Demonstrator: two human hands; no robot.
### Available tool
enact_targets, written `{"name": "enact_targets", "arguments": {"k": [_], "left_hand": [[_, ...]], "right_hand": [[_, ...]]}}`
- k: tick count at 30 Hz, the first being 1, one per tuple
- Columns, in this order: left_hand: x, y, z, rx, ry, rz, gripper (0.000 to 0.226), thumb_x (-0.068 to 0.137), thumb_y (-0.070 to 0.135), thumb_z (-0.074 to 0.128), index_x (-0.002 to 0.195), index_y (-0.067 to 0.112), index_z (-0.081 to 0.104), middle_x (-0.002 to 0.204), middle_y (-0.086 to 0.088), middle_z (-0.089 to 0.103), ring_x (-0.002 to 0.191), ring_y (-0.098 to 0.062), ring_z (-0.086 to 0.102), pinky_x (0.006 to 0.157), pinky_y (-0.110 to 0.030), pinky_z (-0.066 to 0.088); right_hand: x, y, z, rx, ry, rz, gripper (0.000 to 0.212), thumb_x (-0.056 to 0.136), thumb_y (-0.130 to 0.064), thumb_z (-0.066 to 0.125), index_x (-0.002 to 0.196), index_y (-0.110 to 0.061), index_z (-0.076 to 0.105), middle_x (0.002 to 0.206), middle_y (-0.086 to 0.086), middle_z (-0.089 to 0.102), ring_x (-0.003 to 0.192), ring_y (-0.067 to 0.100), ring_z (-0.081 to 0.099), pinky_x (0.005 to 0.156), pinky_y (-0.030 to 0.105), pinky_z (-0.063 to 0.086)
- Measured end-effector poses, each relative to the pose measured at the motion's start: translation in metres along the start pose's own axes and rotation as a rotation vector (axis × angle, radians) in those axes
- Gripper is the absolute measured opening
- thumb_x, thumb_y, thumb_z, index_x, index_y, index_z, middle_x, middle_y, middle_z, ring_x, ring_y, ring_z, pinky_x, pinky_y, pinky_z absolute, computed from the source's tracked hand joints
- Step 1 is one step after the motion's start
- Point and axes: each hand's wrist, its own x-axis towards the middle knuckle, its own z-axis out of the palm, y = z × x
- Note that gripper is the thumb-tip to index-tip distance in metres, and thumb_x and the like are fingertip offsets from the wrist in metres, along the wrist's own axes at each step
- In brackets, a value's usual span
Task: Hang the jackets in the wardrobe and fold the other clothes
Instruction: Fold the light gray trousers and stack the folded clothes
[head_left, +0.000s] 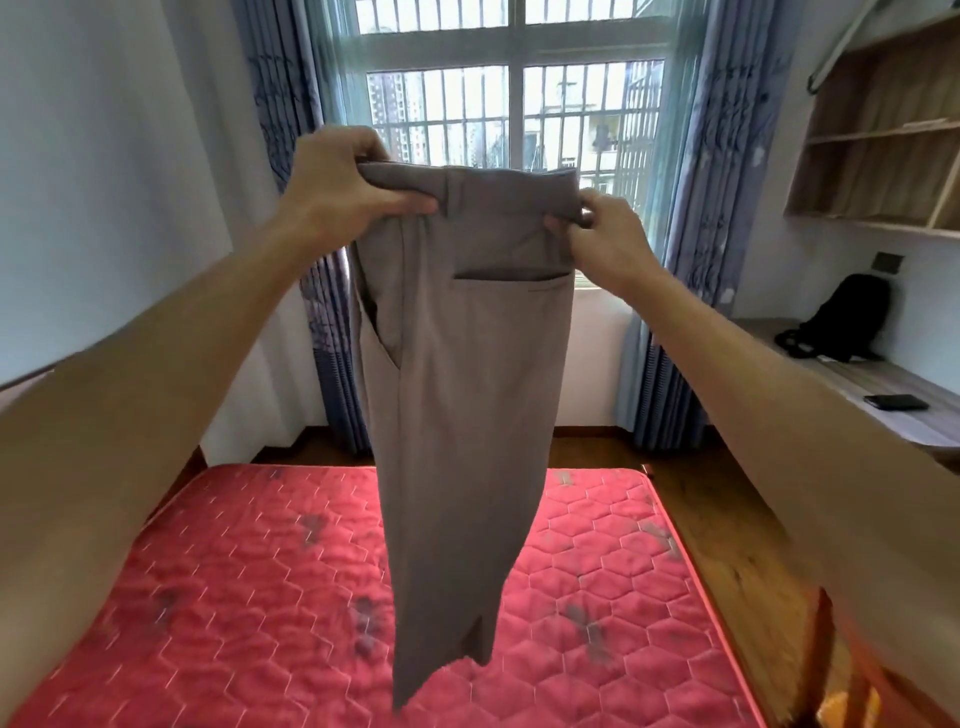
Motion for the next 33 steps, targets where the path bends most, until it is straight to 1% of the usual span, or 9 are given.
{"name": "enact_targets", "arguments": {"k": [5,10,15,19,21,25,27,29,33], "left_hand": [[-0.001,-0.006,-0.003,0.064,-0.077,-0.049,0.061,0.061,0.058,0.087,0.087,0.005,0.072,0.08,-0.01,0.065,0.074,-0.013,0.056,0.061,-0.025,0.045],[-0.013,-0.022,0.015,0.045,-0.025,-0.121,0.059,0.065,0.056,0.086,0.093,0.006,0.073,0.085,-0.007,0.063,0.075,-0.012,0.057,0.061,-0.019,0.046],[-0.025,-0.036,0.03,0.056,0.038,-0.11,0.056,0.074,0.054,0.08,0.102,0.006,0.07,0.085,0.0,0.057,0.062,0.007,0.045,0.053,-0.005,0.039],[-0.031,-0.034,0.032,0.02,0.05,-0.089,0.052,0.07,0.063,0.079,0.092,0.016,0.072,0.082,-0.004,0.06,0.065,0.004,0.047,0.062,-0.019,0.043],[-0.033,-0.028,0.03,-0.035,0.068,-0.08,0.037,0.07,0.061,0.081,0.08,0.028,0.068,0.078,-0.001,0.061,0.067,0.0,0.05,0.065,-0.026,0.044],[-0.043,-0.016,0.016,-0.108,0.047,-0.06,0.042,0.076,0.043,0.084,0.093,0.006,0.073,0.084,-0.009,0.066,0.077,-0.01,0.056,0.068,-0.021,0.046],[-0.044,-0.013,0.006,-0.128,0.035,-0.064,0.036,0.077,0.038,0.084,0.093,0.008,0.073,0.085,-0.008,0.066,0.078,-0.011,0.057,0.071,-0.026,0.048],[-0.037,-0.008,-0.002,-0.142,0.045,-0.079,0.029,0.076,0.037,0.085,0.09,0.015,0.073,0.083,-0.003,0.067,0.079,-0.012,0.058,0.073,-0.031,0.05],[-0.013,0.0,-0.01,-0.162,0.114,-0.141,0.028,0.075,0.035,0.086,0.088,0.015,0.073,0.081,0.001,0.067,0.08,-0.012,0.059,0.074,-0.031,0.051]], "right_hand": [[0.0,0.004,0.008,-0.107,-0.066,0.029,0.038,0.089,-0.033,0.063,0.12,-0.012,0.063,0.118,0.007,0.068,0.108,0.022,0.063,0.096,0.039,0.051],[-0.021,0.014,0.016,0.082,-0.161,0.187,0.044,0.094,-0.036,0.063,0.125,-0.008,0.05,0.1,0.011,0.068,0.068,0.016,0.068,0.056,0.025,0.056],[-0.141,0.099,0.048,0.313,-0.306,0.548,0.084,0.077,-0.074,0.048,0.124,-0.005,0.054,0.112,0.014,0.068,0.086,0.02,0.069,0.082,0.037,0.058],[-0.257,0.167,0.101,0.366,-0.615,0.776,0.087,0.071,-0.077,0.064,0.134,-0.018,0.052,0.127,0.004,0.065,0.108,0.015,0.067,0.1,0.04,0.051],[-0.274,0.172,0.127,0.425,-0.603,0.785,0.087,0.072,-0.062,0.075,0.143,-0.02,0.045,0.119,-0.003,0.069,0.102,0.007,0.069,0.092,0.03,0.054],[-0.253,0.162,0.159,0.49,-0.468,0.729,0.08,0.078,-0.017,0.084,0.143,-0.019,0.039,0.104,0.006,0.07,0.09,0.009,0.072,0.078,0.023,0.058],[-0.233,0.159,0.166,0.483,-0.401,0.662,0.075,0.071,-0.002,0.086,0.135,-0.01,0.046,0.097,0.001,0.064,0.076,-0.004,0.067,0.068,0.017,0.055],[-0.212,0.161,0.168,0.438,-0.315,0.603,0.081,0.056,-0.012,0.092,0.126,-0.018,0.052,0.1,-0.002,0.063,0.08,-0.004,0.066,0.073,0.023,0.057],[-0.167,0.176,0.171,0.259,-0.14,0.543,0.093,0.038,-0.05,0.087,0.122,-0.028,0.053,0.11,0.0,0.065,0.102,0.024,0.064,0.082,0.044,0.057]]}}
